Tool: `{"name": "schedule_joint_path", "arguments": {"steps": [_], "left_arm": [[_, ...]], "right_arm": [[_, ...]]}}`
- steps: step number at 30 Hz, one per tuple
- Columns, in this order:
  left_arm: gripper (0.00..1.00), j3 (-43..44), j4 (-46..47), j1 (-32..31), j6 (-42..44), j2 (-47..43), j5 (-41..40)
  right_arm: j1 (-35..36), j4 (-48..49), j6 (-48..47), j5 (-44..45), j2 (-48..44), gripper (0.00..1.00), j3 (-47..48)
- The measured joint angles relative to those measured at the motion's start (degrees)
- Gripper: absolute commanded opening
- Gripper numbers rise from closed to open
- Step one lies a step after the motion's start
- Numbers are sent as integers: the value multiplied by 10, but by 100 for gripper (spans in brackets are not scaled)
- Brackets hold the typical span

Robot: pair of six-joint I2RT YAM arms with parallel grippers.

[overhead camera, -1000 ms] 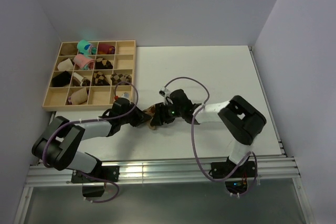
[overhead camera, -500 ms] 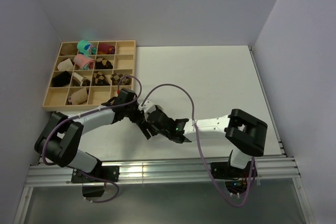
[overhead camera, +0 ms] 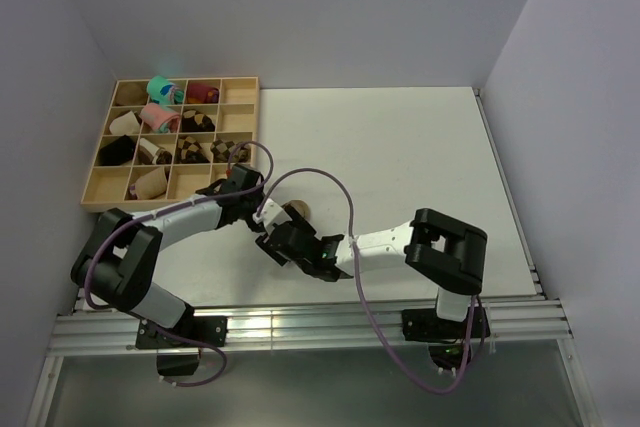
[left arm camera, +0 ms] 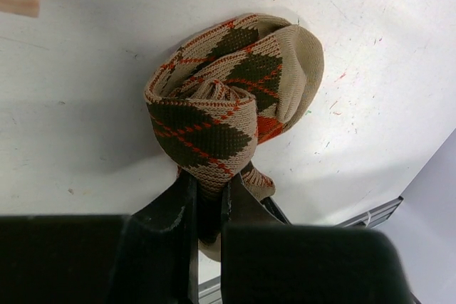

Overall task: Roll the socks
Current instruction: Roll the sock at the center of the board.

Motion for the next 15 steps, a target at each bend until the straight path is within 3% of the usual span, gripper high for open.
{"name": "schedule_joint_path", "arguments": {"steps": [4, 6, 15], "left_arm": [[1, 3, -5, 0, 0, 3, 2], [1, 6, -9, 0, 0, 3, 2], [1, 12, -23, 1, 2, 8, 0]], "right_arm": [[0, 9, -10, 15, 17, 69, 10], [0, 15, -17, 22, 31, 62, 16], [0, 28, -27, 56, 51, 4, 16]]}}
